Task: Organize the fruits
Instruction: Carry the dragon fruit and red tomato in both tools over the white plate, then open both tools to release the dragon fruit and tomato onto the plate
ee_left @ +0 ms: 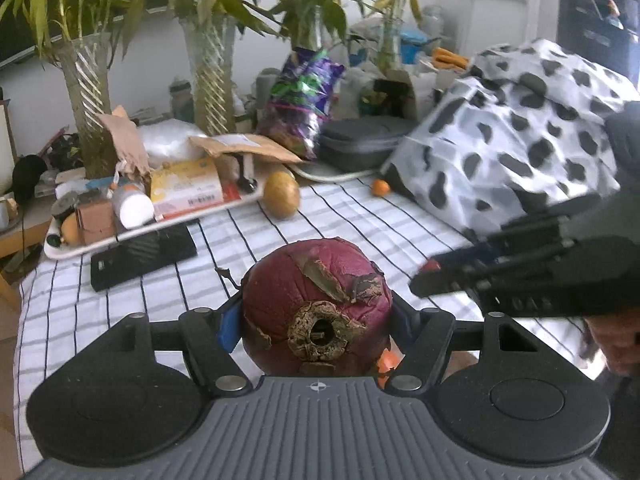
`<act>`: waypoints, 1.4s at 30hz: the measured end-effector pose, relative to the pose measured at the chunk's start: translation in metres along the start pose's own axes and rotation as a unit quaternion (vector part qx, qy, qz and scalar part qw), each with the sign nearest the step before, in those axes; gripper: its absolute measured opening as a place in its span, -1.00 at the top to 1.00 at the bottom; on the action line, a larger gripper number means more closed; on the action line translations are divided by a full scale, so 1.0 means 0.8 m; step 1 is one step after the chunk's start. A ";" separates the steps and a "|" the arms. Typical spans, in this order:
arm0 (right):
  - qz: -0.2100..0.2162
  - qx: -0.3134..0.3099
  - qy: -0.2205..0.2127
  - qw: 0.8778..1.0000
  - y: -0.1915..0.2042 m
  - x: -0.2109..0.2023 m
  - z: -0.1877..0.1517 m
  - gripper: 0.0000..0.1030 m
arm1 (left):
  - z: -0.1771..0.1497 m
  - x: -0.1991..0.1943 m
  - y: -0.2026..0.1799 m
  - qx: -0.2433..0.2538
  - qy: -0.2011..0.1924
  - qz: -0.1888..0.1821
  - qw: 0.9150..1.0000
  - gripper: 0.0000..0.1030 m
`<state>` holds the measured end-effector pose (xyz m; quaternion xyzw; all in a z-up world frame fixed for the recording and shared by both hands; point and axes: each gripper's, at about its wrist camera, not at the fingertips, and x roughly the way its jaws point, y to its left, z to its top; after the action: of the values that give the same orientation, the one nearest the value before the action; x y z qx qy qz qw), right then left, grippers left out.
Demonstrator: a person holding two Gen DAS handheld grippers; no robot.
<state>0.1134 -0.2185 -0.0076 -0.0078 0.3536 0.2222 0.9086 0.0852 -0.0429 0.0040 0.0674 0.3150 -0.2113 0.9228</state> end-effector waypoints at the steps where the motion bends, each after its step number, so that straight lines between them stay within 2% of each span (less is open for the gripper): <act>1: 0.000 0.001 0.000 1.000 0.002 -0.005 -0.004 0.57 | -0.005 -0.004 -0.005 0.001 0.003 -0.003 1.000 -0.31; 8: -0.003 0.012 -0.004 1.000 0.007 -0.031 -0.023 0.57 | -0.037 -0.019 -0.032 0.010 0.033 -0.020 0.999 -0.33; 12: -0.002 0.012 -0.004 1.000 0.014 -0.039 -0.031 0.57 | -0.052 0.000 -0.037 0.006 0.086 -0.041 0.995 -0.37; 14: -0.001 0.011 -0.003 1.000 0.017 -0.041 -0.034 0.57 | -0.060 0.008 -0.047 0.035 0.096 -0.038 0.994 -0.51; 16: -0.001 0.009 -0.001 1.000 0.021 -0.043 -0.037 0.57 | -0.066 0.009 -0.060 0.074 0.090 -0.023 0.993 -0.52; 17: -0.001 0.009 0.000 1.000 0.022 -0.043 -0.038 0.57 | -0.069 0.010 -0.064 0.083 0.092 -0.013 0.992 -0.63; 20: -0.001 0.007 0.004 1.000 0.024 -0.045 -0.042 0.57 | -0.073 0.011 -0.070 0.106 0.094 -0.013 0.990 -0.70; 23: -0.002 0.011 0.005 1.000 0.024 -0.049 -0.047 0.56 | -0.071 0.007 -0.067 0.094 0.098 -0.008 0.991 -0.70; 32: 0.003 0.011 0.015 1.000 0.031 -0.058 -0.058 0.57 | -0.065 -0.039 -0.056 0.039 0.079 -0.018 0.996 -0.70; 42: 0.015 0.002 0.061 0.998 0.049 -0.056 -0.079 0.56 | -0.071 -0.076 -0.047 0.012 0.075 0.028 0.997 -0.70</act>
<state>0.0280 -0.2120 -0.0203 -0.0142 0.4090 0.2347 0.8817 -0.0060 -0.0406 -0.0034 0.1032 0.3787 -0.1837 0.9012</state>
